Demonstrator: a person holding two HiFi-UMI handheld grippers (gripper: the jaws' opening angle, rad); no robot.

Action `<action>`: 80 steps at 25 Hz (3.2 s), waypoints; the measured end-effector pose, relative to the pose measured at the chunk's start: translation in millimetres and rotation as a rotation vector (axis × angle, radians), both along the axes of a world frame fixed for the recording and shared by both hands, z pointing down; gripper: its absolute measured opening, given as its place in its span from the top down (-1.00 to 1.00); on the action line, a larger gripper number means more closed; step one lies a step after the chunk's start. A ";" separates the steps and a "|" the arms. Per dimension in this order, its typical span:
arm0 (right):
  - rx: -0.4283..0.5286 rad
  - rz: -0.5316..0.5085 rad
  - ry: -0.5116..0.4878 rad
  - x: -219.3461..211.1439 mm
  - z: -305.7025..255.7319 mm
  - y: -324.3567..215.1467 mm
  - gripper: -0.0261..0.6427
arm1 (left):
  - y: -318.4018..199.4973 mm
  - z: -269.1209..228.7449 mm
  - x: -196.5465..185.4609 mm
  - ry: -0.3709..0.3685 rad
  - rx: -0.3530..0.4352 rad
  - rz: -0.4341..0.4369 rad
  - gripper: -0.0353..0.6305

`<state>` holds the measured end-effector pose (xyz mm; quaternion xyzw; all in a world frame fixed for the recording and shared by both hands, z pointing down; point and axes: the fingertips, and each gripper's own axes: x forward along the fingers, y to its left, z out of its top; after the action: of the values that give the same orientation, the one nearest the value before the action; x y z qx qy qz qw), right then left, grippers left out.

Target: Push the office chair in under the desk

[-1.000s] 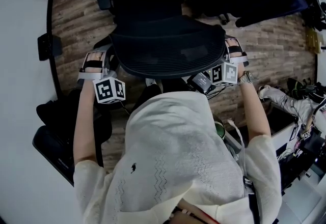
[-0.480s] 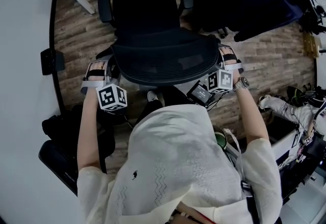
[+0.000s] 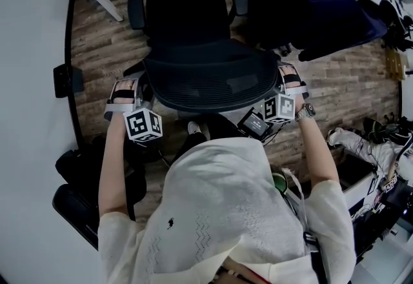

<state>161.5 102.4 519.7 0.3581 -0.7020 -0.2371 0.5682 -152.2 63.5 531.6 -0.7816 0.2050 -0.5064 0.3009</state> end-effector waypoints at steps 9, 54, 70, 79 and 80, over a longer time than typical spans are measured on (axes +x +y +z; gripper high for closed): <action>0.000 -0.004 -0.001 1.9 1.6 -21.6 0.36 | -21.9 2.7 1.6 -0.014 0.000 -0.004 0.34; 0.031 -0.086 -0.027 22.9 -0.7 -140.5 0.36 | -140.4 6.4 21.8 -0.073 0.019 -0.124 0.31; 0.054 -0.124 -0.027 26.6 -3.5 -185.9 0.37 | -189.5 6.2 24.7 -0.075 0.029 -0.168 0.29; 0.053 -0.140 -0.033 26.8 -4.4 -194.7 0.37 | -201.5 6.2 24.8 -0.091 0.034 -0.185 0.29; 0.051 -0.142 -0.030 27.1 -4.7 -195.3 0.37 | -202.5 6.2 24.8 -0.092 0.034 -0.185 0.29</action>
<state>188.6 -92.9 515.0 0.3252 -0.7279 -0.2893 0.5299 -127.4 -139.0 537.8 -0.7300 0.2706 -0.5640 0.2753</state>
